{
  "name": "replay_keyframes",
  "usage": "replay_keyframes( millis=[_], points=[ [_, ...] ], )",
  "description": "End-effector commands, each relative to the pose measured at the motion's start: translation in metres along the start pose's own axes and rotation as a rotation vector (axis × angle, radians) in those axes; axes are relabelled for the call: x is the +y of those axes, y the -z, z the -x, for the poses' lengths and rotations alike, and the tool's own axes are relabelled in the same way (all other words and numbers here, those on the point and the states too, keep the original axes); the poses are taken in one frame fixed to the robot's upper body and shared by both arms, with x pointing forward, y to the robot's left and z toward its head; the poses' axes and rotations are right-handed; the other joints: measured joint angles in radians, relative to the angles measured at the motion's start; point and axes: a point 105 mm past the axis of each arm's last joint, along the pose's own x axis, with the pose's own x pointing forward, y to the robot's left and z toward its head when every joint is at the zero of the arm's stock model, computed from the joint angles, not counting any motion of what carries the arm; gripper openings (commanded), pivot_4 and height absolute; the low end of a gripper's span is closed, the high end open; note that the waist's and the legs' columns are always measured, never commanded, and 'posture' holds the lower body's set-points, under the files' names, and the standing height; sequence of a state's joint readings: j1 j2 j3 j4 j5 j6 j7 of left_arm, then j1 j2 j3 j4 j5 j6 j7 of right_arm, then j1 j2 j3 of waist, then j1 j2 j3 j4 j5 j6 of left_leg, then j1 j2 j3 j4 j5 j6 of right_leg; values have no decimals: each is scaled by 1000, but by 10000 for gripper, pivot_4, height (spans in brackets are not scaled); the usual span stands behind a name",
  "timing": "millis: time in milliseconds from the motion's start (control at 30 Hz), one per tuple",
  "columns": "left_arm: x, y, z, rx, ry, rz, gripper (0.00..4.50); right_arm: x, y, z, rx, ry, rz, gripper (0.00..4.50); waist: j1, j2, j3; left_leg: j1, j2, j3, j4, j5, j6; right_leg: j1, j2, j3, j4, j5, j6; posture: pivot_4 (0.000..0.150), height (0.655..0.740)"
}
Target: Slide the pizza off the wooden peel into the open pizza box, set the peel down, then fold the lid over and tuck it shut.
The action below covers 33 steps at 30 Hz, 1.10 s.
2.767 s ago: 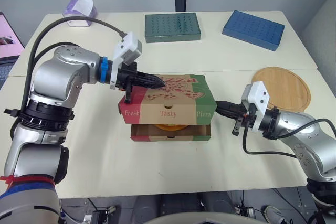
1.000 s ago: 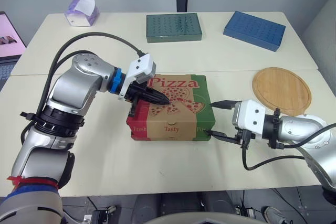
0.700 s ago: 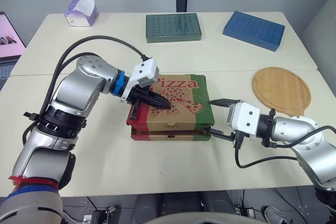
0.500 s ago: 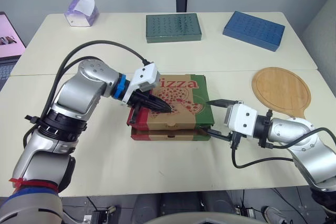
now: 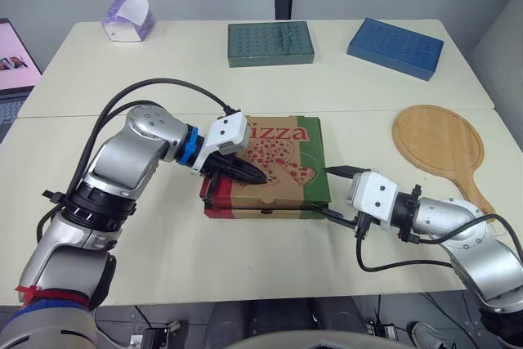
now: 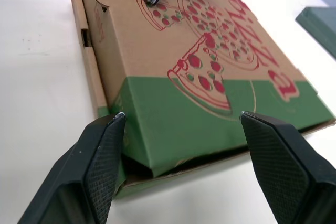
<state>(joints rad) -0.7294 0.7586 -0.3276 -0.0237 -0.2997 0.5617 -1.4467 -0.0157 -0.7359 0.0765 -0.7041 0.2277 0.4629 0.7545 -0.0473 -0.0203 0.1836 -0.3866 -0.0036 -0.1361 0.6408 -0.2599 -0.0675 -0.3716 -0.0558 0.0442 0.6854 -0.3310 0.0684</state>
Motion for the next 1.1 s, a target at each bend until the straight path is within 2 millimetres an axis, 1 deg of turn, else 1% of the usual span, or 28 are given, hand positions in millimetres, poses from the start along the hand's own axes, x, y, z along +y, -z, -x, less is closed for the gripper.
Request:
replay_keyframes(
  millis=[33,100,167,200,300,333,367,433,500,600,733,800,1000,1100],
  points=[
    [4,1,3,10,-34,-2,0,-4,-10,25,-21,-36,-85,37319,3,0,0,0,0,0,0,0,0,0,0,0,0,0,0,1500,7400],
    [6,-1,4,3,-42,-3,0,-8,-3,38,8,-49,-129,37319,6,0,0,0,0,0,1,0,0,1,0,0,0,0,0,1500,7400],
    [7,-2,5,-3,-49,-4,0,-16,4,43,38,-24,-172,37319,4,0,0,1,0,0,1,0,0,1,0,0,0,0,0,1500,7400],
    [7,-3,6,-5,-51,-4,0,-20,8,42,53,-4,-160,37319,4,0,0,1,0,0,1,0,0,1,0,0,0,0,0,1500,7400],
    [9,-5,8,-14,-61,-5,0,-24,23,30,108,14,-96,31698,2,0,0,2,0,0,1,0,0,1,0,0,1,0,0,1500,7400],
    [9,-6,9,-18,-65,-4,0,-21,26,25,114,-5,-85,27836,2,0,0,2,0,1,1,0,0,1,0,0,1,0,0,1500,7400],
    [9,-7,10,-20,-67,-4,0,-19,28,20,113,-17,-74,25517,2,0,0,2,0,1,1,0,0,1,0,0,1,0,0,1500,7400],
    [9,-7,11,-22,-69,-3,0,-14,29,10,98,-42,-61,18044,0,0,0,2,0,0,1,0,0,1,0,0,1,0,0,1500,7400],
    [8,-6,11,-21,-71,-2,0,-12,27,3,71,-59,-45,10708,-1,0,0,1,0,0,1,0,0,1,0,0,1,0,0,1500,7400],
    [8,-5,11,-19,-72,0,0,-8,18,-2,14,-91,-73,1015,0,0,0,1,0,0,1,0,0,1,0,0,1,0,0,1500,7400],
    [8,-4,10,-18,-75,3,0,5,6,-3,-50,-167,-167,439,0,0,0,1,0,0,1,0,0,1,0,0,2,0,0,1500,7400],
    [9,-4,10,-19,-76,3,0,8,2,-4,-72,-182,-210,439,0,0,0,1,0,0,1,0,0,1,0,0,2,0,0,1500,7400],
    [9,-4,9,-22,-77,2,0,2,-13,-7,-157,-164,-329,439,-4,0,0,1,0,0,1,0,0,1,0,0,3,0,0,1500,7400],
    [9,-4,9,-23,-77,2,0,1,-15,-7,-172,-156,-369,439,-7,0,0,2,0,0,1,0,0,0,0,0,4,0,0,1500,7400]
  ],
)
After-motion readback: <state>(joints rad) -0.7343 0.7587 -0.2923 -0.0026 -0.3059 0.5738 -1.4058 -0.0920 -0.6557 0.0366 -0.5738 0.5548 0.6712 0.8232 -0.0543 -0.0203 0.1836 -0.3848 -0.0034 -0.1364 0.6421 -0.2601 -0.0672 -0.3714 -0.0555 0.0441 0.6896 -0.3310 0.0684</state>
